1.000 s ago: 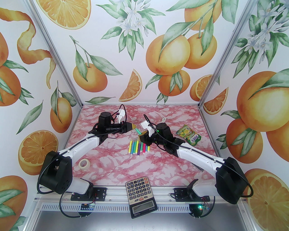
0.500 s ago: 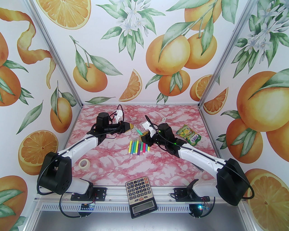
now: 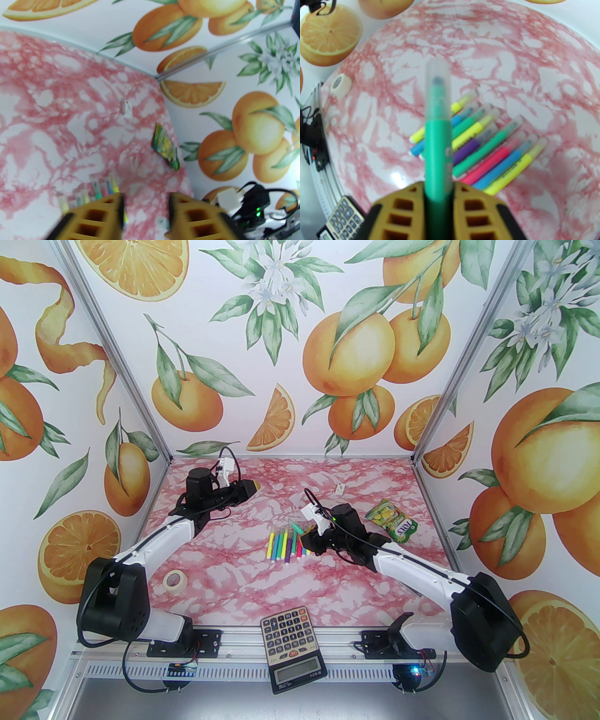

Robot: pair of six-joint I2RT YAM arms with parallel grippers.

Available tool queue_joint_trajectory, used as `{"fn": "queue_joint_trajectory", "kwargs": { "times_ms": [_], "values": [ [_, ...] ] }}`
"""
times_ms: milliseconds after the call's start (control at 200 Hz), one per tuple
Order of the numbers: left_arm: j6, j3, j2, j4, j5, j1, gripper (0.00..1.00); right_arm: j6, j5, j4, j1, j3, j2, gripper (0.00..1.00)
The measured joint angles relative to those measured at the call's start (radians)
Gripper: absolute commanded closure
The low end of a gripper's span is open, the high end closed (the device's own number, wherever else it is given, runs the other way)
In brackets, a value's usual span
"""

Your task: Open the pen caps

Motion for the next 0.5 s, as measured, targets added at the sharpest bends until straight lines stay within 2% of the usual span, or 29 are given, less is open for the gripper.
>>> {"fn": "queue_joint_trajectory", "kwargs": {
  "times_ms": [170,380,495],
  "values": [
    [0.040,0.008,-0.003,-0.043,0.002,-0.071,0.35,0.020,-0.017,0.027,0.000,0.010,-0.011,1.00],
    [0.028,0.008,0.012,-0.016,0.009,-0.136,0.43,0.035,-0.027,0.066,0.000,0.045,-0.011,1.00],
    [0.010,0.008,0.035,0.019,0.014,-0.159,0.44,0.042,-0.027,0.079,0.002,0.056,-0.011,1.00]
  ]
}}
